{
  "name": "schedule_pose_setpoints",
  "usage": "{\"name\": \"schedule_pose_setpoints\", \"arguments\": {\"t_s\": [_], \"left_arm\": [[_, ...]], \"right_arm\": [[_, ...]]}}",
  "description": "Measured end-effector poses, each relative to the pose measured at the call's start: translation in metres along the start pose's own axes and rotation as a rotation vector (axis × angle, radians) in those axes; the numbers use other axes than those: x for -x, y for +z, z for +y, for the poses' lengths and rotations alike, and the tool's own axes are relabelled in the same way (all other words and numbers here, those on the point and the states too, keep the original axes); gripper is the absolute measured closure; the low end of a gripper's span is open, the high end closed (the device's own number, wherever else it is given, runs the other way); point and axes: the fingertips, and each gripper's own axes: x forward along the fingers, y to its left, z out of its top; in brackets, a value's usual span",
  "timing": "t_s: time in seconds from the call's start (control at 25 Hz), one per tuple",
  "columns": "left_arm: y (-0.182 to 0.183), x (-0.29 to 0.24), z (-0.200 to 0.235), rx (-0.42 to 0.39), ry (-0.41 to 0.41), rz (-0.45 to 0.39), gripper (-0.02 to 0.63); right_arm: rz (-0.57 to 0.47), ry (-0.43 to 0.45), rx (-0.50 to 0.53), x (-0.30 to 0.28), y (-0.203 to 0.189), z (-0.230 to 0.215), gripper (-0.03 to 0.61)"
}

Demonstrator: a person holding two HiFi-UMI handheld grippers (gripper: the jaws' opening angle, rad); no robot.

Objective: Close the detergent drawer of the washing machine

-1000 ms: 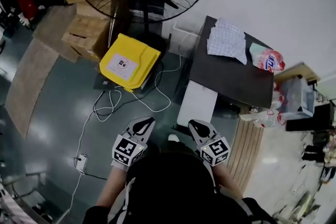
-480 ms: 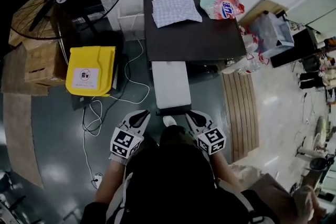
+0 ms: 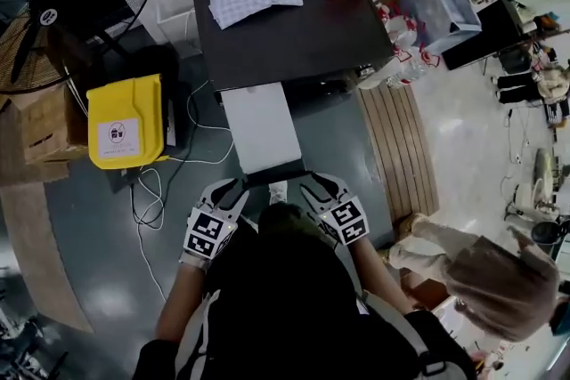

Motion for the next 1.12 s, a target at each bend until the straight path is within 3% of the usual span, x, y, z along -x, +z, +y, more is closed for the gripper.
{"name": "schedule_pose_setpoints", "arguments": {"t_s": [0.28,0.44,0.84,0.96,1.12], "left_arm": [[-0.049,-0.029,0.004,-0.039,0.013,0.176,0.459],[-0.07,-0.038,0.006,-0.08,0.033,0.256,0.459],[-0.088,-0.056,0.012,-0.058,0.037,0.328,0.459],[-0.09,-0.059,0.007,-0.045,0.024,0.333,0.499],[-0.089,-0.059,0.007,-0.03,0.042,0.325,0.515]], "right_arm": [[0.075,0.007,-0.016,-0.025,-0.035,-0.022,0.365],[0.118,0.01,0.03,-0.036,-0.049,-0.028,0.351],[0.151,0.084,0.04,-0.058,-0.059,-0.034,0.364],[0.148,0.102,0.044,-0.06,-0.06,-0.032,0.408],[0.151,0.127,0.059,-0.059,-0.058,-0.031,0.416]]}}
